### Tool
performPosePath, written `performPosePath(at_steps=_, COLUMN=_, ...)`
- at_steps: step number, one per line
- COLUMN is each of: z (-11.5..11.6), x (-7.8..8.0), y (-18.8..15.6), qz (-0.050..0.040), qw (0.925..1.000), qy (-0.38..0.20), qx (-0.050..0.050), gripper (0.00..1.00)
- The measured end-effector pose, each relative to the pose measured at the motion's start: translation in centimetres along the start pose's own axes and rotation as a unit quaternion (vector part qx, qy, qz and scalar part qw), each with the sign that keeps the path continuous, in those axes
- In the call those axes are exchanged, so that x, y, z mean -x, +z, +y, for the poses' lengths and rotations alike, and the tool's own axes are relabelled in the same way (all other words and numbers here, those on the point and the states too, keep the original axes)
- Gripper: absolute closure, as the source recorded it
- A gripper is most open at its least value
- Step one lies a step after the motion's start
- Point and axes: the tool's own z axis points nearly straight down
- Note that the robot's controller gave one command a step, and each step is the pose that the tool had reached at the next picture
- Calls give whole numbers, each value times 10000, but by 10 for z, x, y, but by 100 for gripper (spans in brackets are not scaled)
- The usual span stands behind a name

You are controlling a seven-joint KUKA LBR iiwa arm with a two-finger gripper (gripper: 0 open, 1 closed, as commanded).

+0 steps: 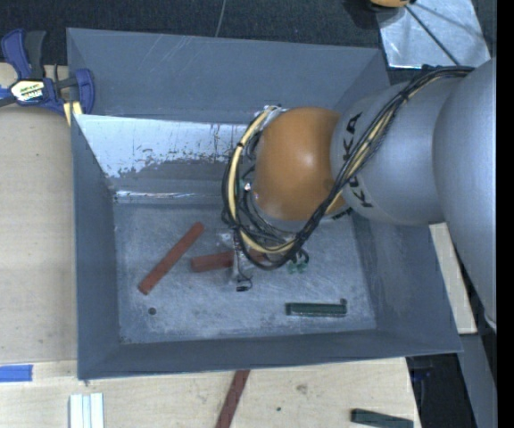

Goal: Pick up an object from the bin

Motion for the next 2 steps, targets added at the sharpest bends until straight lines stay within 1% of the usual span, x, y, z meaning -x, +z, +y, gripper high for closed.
performPosePath(at_steps=1, z=-13, x=37, y=-82, qz=3, qw=10000, qy=-67, qx=-1, gripper=100)
performPosePath(at_steps=2, z=-13, x=37, y=-82, qz=4, qw=10000, qy=-63, qx=0, gripper=100)
